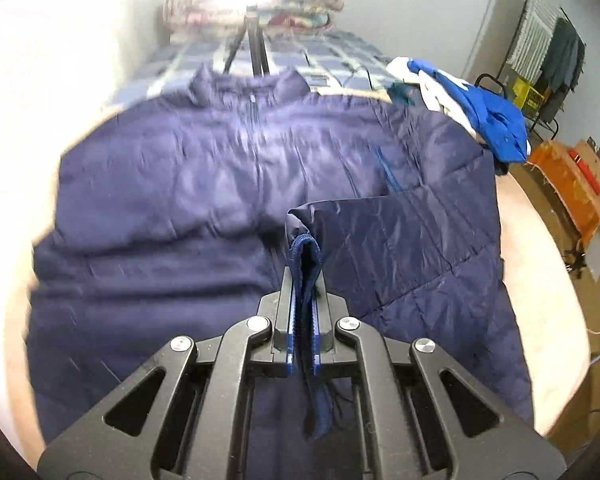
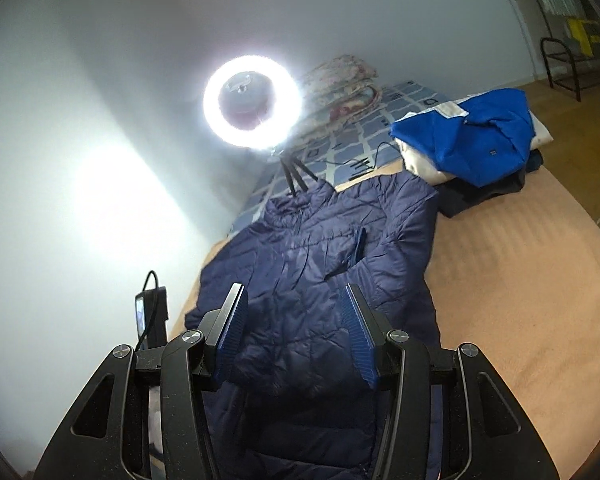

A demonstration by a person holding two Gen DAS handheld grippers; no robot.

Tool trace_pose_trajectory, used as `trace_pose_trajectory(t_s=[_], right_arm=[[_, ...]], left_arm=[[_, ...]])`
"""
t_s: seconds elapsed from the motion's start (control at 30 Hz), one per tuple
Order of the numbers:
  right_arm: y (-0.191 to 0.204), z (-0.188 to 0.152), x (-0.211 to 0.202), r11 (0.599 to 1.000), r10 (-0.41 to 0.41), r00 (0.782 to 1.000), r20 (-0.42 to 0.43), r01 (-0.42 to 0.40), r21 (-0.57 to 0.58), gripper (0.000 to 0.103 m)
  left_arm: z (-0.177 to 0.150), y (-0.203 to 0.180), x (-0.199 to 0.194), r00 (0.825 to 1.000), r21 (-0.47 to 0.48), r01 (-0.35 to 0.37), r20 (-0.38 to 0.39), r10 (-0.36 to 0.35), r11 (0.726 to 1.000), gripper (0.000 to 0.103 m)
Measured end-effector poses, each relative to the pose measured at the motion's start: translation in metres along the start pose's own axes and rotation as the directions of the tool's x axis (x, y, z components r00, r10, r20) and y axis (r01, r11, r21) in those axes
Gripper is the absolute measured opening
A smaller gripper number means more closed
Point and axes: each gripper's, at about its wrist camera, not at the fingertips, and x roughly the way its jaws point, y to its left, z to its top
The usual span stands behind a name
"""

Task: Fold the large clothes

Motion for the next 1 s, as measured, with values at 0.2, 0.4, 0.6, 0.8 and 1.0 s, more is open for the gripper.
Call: trace_pose_trajectory(t_s=[0.2, 0.4, 0.6, 0.8, 1.0], right_arm=[[-0.017, 0.004, -0.015, 0.98, 0.053, 0.999, -0.003, -0.052, 0.195, 0.048], [0.008, 0.001, -0.02, 0.995, -0.027, 0.999, -0.028, 0.029, 0.096, 0.048], [0.034, -0.004, -0.018, 0.996, -0.084, 0.996, -0.039, 0.083, -0.015, 0.048], [0.05, -0.011, -0.008, 0.99, -0.116, 0.991, -0.059, 0.111, -0.09, 0.048], [0.049, -0.014, 0.002, 0.992, -0.108, 0.99, -0.092, 0.101, -0.08, 0.048]], left_arm=[[0.025, 0.041, 0.02, 0.999, 0.005, -0.035, 0.027, 0.035, 0.999, 0.003], [0.051, 0.09, 0.061, 0.996, -0.051, -0.08, 0.036, 0.082, 0.995, 0.003], [0.083, 0.149, 0.086, 0.988, -0.16, -0.125, 0.066, 0.137, 0.979, 0.003], [0.1, 0.187, 0.101, 0.987, -0.209, -0.117, 0.086, 0.137, 0.971, 0.003], [0.11, 0.214, 0.109, 0.981, -0.257, -0.146, 0.087, 0.173, 0.955, 0.003]])
